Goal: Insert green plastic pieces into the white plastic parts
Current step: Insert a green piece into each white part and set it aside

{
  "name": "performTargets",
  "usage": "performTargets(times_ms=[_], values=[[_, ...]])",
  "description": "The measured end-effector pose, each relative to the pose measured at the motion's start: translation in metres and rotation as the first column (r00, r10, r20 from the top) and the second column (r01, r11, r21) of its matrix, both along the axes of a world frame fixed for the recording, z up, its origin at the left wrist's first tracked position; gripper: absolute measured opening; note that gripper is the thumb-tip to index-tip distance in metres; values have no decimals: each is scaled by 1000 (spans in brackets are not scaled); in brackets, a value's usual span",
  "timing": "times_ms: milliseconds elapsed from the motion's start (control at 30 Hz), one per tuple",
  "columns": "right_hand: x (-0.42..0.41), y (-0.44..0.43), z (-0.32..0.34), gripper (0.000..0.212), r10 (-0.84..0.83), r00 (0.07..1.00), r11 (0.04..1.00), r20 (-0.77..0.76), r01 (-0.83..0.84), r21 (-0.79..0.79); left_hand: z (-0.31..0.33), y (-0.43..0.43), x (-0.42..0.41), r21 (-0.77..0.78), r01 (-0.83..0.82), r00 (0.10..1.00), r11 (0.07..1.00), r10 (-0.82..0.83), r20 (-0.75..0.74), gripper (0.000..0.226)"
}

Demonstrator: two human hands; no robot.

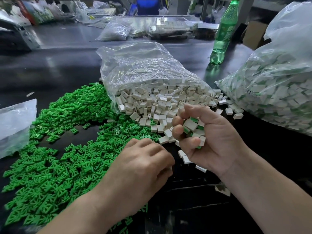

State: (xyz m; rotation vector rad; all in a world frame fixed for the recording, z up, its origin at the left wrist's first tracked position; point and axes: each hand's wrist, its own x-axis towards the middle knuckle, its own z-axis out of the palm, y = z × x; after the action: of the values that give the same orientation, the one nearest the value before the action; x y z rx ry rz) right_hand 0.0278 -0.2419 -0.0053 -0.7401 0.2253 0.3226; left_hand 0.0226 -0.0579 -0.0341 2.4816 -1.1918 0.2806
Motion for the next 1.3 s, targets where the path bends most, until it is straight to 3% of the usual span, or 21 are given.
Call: performTargets(times_ms=[133, 233, 300, 433, 633, 700, 800, 867, 967, 1133, 1200, 1300], values=[[-4, 4, -2, 21, 94, 995, 990, 27, -90, -111, 9, 13, 1, -334, -284, 957, 899, 246, -150, 18], [-7, 10, -6, 12, 231, 971, 927, 56, -202, -317, 12, 18, -2, -433, -397, 917, 809, 329, -226, 28], [-10, 15, -7, 6, 314, 948, 882, 52, -272, -384, 14, 18, -4, -447, -396, 917, 802, 314, -247, 33], [-13, 19, -8, 18, 389, 920, 843, 40, -338, -419, 16, 13, -6, -409, -348, 937, 844, 301, -177, 41], [-11, 18, -9, 9, 343, 936, 861, 76, -281, -423, 12, 22, 4, -369, -328, 945, 870, 310, -108, 52], [-10, 16, -9, 9, 323, 942, 881, 90, -264, -392, 9, 34, 16, -192, -442, 897, 876, 435, -80, 60], [-11, 15, -8, 19, 321, 943, 903, 88, -276, -330, 6, 47, 28, 205, -585, 797, 785, 603, -35, 76], [-11, 15, -8, 21, 327, 940, 907, 97, -283, -312, 3, 49, 31, 301, -571, 799, 763, 602, -10, 67], [-10, 15, -8, 23, 301, 947, 929, 108, -266, -257, 2, 46, 33, 238, -534, 842, 811, 537, 60, 40], [-8, 13, -8, 20, 281, 952, 949, 124, -255, -186, 3, 44, 31, 119, -486, 873, 866, 486, 32, 7], [-8, 13, -9, 15, 284, 948, 947, 145, -253, -197, 4, 44, 31, 111, -475, 880, 873, 474, 35, 2], [-8, 14, -11, 15, 266, 954, 937, 139, -221, -271, 5, 41, 29, 102, -491, 871, 865, 491, 20, 13]])
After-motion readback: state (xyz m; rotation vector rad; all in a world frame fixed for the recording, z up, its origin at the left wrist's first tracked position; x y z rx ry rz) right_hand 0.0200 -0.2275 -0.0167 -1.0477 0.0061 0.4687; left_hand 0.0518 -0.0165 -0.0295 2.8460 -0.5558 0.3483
